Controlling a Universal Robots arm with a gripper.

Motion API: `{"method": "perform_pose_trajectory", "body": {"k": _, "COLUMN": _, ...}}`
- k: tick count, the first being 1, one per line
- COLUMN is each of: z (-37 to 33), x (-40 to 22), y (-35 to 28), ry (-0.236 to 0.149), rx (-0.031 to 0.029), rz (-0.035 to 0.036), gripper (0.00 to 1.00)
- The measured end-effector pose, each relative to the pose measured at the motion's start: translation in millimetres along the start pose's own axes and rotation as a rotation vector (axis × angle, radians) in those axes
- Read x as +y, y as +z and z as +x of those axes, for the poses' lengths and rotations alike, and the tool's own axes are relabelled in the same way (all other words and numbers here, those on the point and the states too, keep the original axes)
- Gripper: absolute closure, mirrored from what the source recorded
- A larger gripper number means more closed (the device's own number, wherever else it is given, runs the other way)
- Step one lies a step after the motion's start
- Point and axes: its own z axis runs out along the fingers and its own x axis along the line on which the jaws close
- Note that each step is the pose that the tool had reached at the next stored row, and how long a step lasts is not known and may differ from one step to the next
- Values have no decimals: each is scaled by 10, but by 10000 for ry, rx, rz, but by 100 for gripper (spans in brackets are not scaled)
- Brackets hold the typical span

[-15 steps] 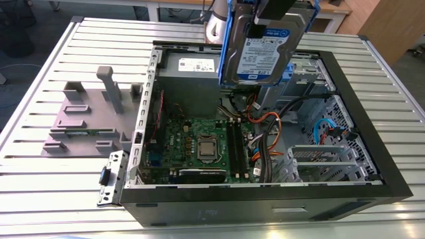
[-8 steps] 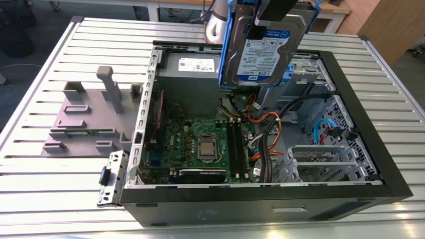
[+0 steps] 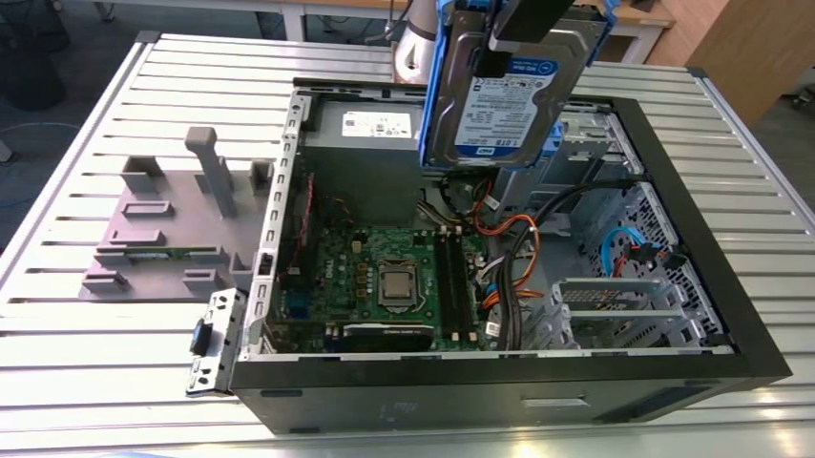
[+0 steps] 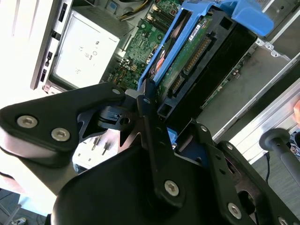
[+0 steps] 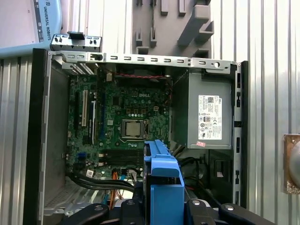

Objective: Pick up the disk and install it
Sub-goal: 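Pick up the disk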

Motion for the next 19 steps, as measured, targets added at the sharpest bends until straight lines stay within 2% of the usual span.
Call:
{"method": "perform_pose_trajectory", "body": {"k": 3, "z": 6, "x": 0, "y": 0, "ry": 0, "rx": 0, "rz": 0, "gripper": 63}}
{"method": "perform_pose_trajectory", "body": {"k": 5, "z": 104, "x": 1, "y": -3, "ry": 0, "rx": 0, "rz": 0, "gripper": 63}}
{"method": "perform_pose_trajectory", "body": {"k": 15, "z": 125, "x": 1, "y": -4, "ry": -1, "rx": 0, "rz": 0, "gripper": 63}}
{"method": "perform_pose_trajectory", "body": {"k": 19, "z": 157, "x": 1, "y": -6, "ry": -1, "rx": -1, "rz": 0, "gripper": 63}}
